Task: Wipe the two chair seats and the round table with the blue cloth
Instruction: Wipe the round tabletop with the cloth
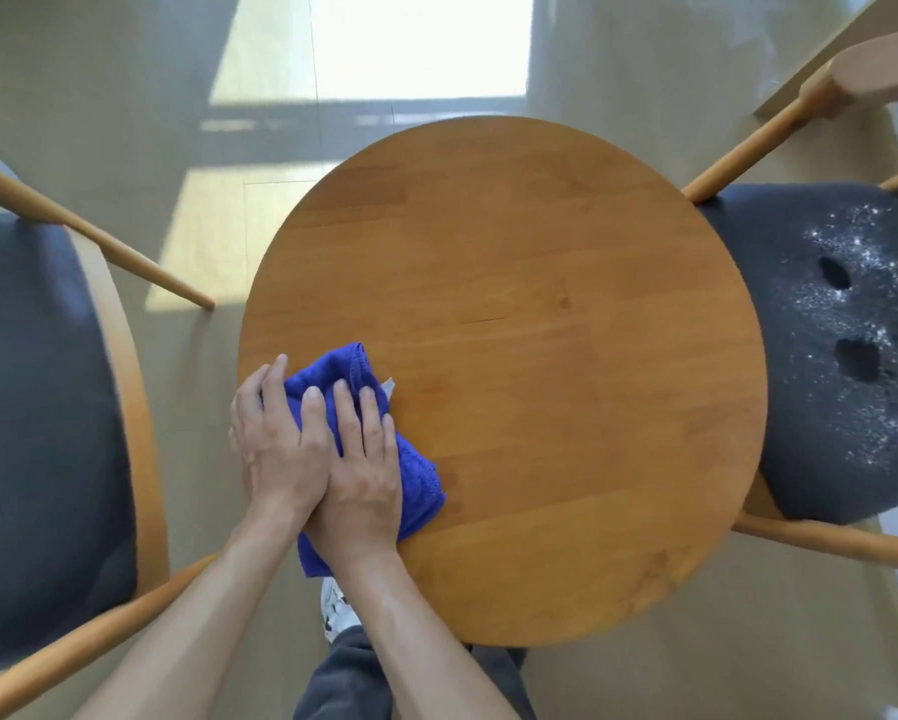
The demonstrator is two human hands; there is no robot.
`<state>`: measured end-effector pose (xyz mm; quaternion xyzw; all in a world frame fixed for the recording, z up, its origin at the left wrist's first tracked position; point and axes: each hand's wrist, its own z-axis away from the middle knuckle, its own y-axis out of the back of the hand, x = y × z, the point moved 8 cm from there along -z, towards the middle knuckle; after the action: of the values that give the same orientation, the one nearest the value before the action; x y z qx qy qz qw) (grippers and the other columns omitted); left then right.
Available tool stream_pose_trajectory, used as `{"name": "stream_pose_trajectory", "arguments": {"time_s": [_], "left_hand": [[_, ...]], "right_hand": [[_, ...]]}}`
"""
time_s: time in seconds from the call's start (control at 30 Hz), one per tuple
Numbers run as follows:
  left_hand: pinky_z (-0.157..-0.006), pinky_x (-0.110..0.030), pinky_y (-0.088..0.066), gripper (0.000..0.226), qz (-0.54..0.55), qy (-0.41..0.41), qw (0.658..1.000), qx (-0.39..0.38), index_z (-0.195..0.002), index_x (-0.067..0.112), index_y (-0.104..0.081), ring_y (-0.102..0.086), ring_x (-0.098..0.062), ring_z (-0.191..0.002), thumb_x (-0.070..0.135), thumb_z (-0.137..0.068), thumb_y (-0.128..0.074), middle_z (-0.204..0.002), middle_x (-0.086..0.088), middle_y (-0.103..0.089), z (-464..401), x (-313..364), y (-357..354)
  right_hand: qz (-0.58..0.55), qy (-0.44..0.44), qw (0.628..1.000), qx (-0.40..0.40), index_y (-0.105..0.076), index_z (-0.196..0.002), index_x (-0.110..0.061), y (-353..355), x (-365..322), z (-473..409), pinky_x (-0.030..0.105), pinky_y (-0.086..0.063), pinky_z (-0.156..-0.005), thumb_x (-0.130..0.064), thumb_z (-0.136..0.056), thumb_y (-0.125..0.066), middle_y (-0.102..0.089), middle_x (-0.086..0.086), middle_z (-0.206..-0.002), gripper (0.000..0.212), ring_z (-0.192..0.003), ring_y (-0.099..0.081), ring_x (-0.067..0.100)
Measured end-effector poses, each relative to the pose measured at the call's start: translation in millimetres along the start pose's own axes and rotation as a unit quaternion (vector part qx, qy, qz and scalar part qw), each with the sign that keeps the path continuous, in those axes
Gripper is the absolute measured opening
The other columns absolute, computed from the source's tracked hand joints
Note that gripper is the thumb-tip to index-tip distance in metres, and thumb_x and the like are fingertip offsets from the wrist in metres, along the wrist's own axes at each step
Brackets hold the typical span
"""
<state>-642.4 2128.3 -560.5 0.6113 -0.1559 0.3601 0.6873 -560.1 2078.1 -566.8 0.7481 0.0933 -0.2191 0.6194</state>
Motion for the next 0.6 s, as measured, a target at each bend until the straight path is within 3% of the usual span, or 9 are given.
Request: {"name": "stream_pose_trajectory", "arguments": {"time_s": [0.27, 0.6], "left_hand": [[-0.115, -0.042, -0.019, 0.064, -0.024, -0.015, 1.0, -0.005, -0.144, 0.01, -0.039, -0.029, -0.029, -0.137, 0.039, -0.087, -0.036, -0.144, -0.017, -0.039, 11.3, 1.2, -2.7], [-0.112, -0.051, -0.023, 0.063, -0.114, -0.059, 0.991, -0.024, -0.142, 0.01, -0.042, -0.03, -0.038, -0.136, 0.042, -0.088, -0.035, -0.144, -0.02, -0.037, 66.6, 27.2, -47.2]], "right_hand": [[-0.023, 0.005, 1.0, 0.009, -0.059, -0.129, -0.02, 13.9, 20.6, 14.1, 0.045, -0.034, -0.111, -0.028, -0.089, -0.061, -0.044, 0.006, -0.148, 0.041, -0.142, -0.032, 0.025], [0.04, 0.008, 0.999, 0.0, -0.062, -0.128, -0.017, 86.2, 147.8, 61.8, 0.049, -0.037, -0.107, -0.024, -0.081, -0.065, -0.043, 0.009, -0.148, 0.047, -0.14, -0.034, 0.029]]}}
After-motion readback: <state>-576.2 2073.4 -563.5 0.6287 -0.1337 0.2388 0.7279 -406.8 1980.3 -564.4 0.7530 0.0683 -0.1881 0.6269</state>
